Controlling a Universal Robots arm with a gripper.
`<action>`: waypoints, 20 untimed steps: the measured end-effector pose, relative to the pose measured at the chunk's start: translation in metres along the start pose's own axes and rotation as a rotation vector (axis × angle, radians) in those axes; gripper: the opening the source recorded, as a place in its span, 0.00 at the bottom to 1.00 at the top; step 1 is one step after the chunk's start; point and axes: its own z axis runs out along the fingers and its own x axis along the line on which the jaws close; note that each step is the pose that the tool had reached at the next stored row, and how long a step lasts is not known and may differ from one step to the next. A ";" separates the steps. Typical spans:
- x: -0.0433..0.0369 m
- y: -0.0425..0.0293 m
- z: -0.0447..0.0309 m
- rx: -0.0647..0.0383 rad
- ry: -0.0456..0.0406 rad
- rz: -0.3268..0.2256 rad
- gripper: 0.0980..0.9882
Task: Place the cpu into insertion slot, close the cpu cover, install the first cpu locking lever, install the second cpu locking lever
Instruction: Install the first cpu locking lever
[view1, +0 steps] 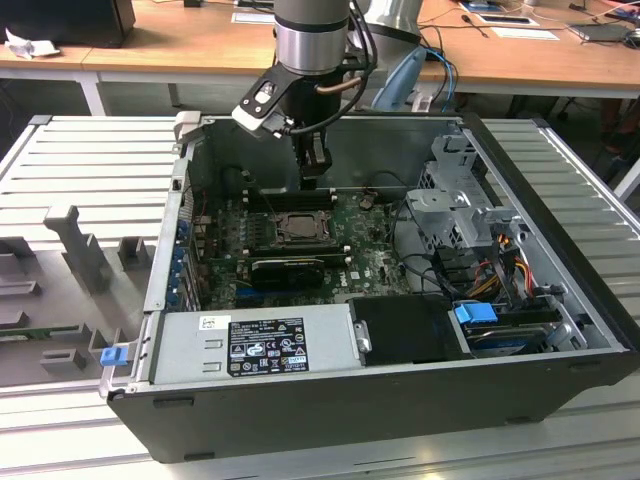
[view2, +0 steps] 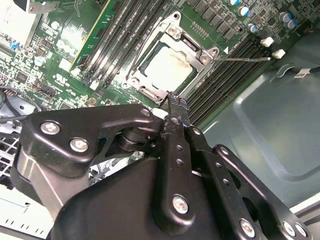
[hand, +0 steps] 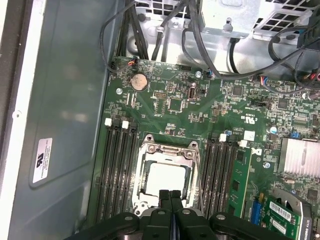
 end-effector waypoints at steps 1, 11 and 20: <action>0.0000 0.0000 0.0000 0.000 0.0002 -0.003 0.01; 0.0000 0.0000 0.0000 0.001 0.0023 -0.061 0.01; 0.0000 0.0000 0.0000 0.003 0.0052 -0.140 0.01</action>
